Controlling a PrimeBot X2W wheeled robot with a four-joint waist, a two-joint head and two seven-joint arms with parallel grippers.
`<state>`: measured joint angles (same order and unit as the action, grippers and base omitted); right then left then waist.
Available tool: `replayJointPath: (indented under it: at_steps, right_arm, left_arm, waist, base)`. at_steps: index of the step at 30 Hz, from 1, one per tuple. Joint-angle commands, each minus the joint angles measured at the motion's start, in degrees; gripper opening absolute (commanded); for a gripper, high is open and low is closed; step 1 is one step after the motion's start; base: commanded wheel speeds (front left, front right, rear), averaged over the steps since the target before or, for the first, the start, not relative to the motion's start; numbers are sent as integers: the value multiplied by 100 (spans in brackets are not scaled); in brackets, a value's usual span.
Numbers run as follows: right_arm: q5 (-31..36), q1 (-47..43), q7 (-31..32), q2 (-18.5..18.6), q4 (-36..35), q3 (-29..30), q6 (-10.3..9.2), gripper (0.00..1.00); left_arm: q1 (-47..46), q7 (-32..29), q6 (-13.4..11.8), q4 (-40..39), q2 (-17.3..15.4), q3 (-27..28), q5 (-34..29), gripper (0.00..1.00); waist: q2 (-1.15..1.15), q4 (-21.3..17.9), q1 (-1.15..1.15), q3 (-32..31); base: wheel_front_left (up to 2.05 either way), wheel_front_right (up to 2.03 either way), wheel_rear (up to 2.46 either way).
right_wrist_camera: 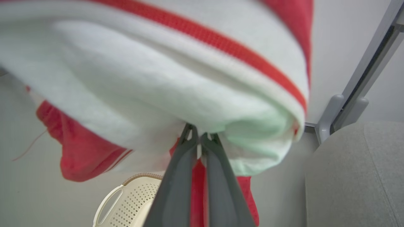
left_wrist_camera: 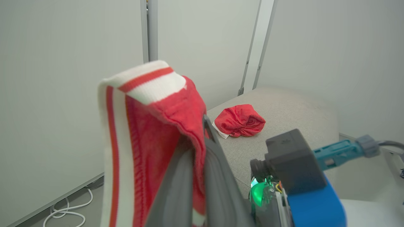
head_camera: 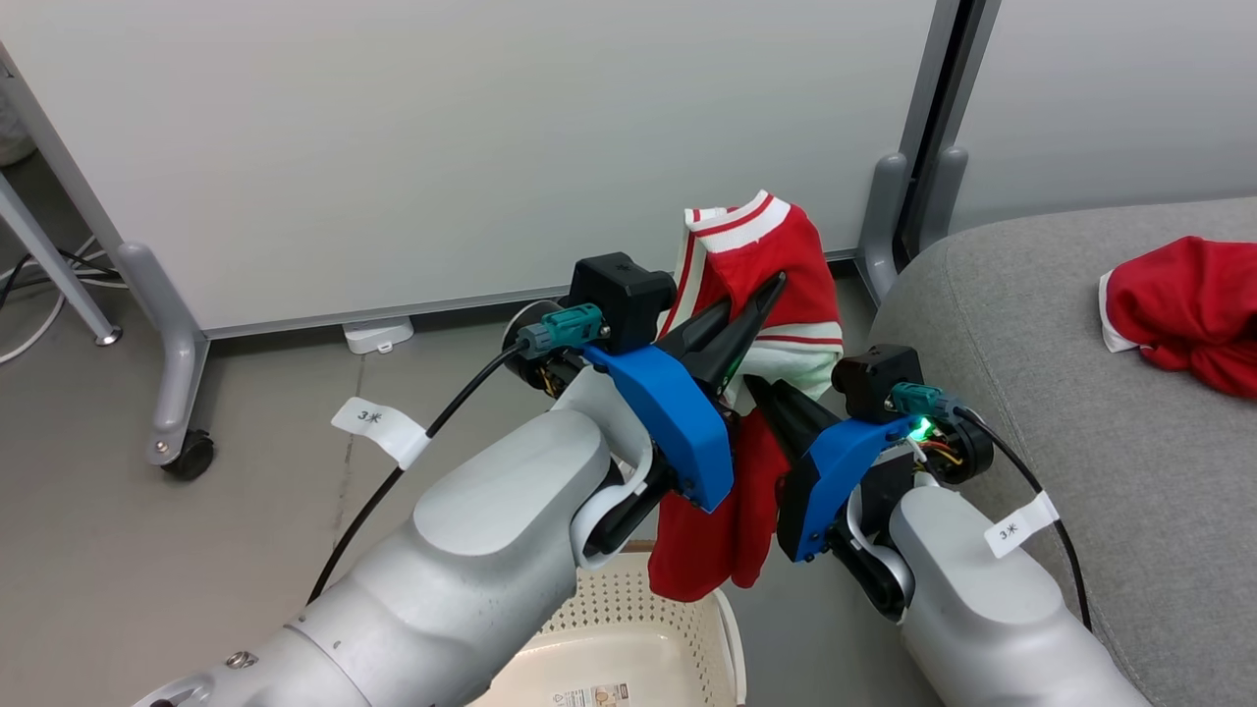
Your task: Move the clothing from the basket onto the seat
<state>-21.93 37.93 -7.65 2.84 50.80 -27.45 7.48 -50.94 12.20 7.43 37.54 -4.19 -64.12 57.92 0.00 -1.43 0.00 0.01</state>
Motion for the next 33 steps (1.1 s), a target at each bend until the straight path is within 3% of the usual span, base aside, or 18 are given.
replayJointPath:
  at_steps: [1, 12, 24, 33]
  right_arm:
    - [-27, 58, -18, 8, 15, -20, 3, 0]
    - [-35, 49, -38, 8, 56, -44, 3, 0]
    - [-3, 35, -75, 8, 31, -33, 3, 0]
    - [30, -40, -69, 8, -103, 5, 3, 0]
  left_arm:
    - [-114, 42, 0, 27, -17, -16, -13, 100]
    - [15, 154, -52, 73, -121, 114, 9, 100]
    - [785, 299, -234, -321, -783, 458, -157, 100]
    - [2068, 304, -607, -1490, -1414, 1611, -999, 100]
  waist:
    - [0, -2, 0, -3]
    - [0, -31, 0, -7]
    - [0, -101, 0, 44]
    - [0, -285, 0, 136]
  base:
    - [0, 0, 0]
    - [0, 0, 0]
    - [0, 0, 0]
    - [0, 0, 0]
